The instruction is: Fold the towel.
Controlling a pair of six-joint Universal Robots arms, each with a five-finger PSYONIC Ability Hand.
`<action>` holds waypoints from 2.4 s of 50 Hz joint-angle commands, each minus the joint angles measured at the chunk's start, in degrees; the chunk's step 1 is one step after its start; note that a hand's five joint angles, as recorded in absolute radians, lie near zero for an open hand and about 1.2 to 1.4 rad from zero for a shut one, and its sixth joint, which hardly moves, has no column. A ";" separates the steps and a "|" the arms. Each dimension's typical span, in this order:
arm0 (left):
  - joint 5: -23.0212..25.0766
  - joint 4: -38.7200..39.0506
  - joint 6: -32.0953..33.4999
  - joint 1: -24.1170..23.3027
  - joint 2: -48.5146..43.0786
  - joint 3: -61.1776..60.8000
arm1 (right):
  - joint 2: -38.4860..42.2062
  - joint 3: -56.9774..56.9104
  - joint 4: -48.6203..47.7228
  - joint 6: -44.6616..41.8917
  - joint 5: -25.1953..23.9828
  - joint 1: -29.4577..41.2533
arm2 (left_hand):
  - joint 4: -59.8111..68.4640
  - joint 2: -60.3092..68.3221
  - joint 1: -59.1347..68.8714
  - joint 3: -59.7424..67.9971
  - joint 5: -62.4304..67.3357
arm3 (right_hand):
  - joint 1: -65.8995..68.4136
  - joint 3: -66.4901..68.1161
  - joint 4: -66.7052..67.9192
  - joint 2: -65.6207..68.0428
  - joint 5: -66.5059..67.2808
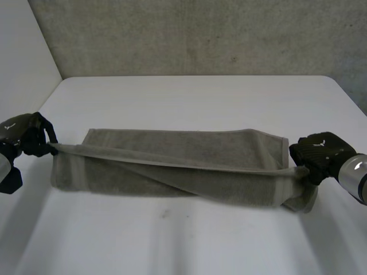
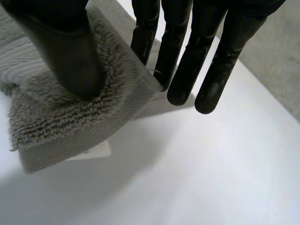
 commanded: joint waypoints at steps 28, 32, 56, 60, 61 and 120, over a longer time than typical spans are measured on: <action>0.62 -0.77 0.03 -0.19 5.21 -3.52 | -4.59 3.02 6.91 2.03 -8.84 -7.01 | 10.13 10.19 12.18 10.24 11.01 | 11.89 11.41 11.29 11.29 11.96; 0.44 -0.69 0.12 -0.81 5.22 -4.05 | -3.98 3.90 6.21 2.90 -9.11 -7.01 | 10.13 10.19 12.18 10.24 11.01 | -23.59 -24.07 -24.19 -24.19 -23.52; 0.62 -0.25 0.12 -1.16 4.86 -4.75 | 6.65 -6.90 6.91 16.87 -7.61 -6.22 | 10.13 10.19 12.18 10.24 11.01 | -22.76 -23.24 -23.36 -23.36 -22.70; 0.62 -0.25 0.12 -1.16 4.86 -4.75 | 8.06 -8.76 7.61 18.02 -7.26 -6.22 | 10.13 10.19 12.18 10.24 11.01 | -22.42 -22.90 -23.02 -23.02 -22.36; 0.62 -0.25 0.12 -1.16 4.86 -4.75 | 8.85 -9.63 8.14 18.20 -7.00 -6.22 | 10.13 10.19 12.18 10.24 11.01 | -22.26 -22.74 -22.86 -22.86 -22.19; 0.80 -3.94 -1.55 -0.46 21.21 -1.41 | -16.28 -15.44 16.14 20.83 -14.29 -4.46 | 10.13 10.19 12.18 10.24 11.01 | 32.35 31.87 31.75 31.75 32.42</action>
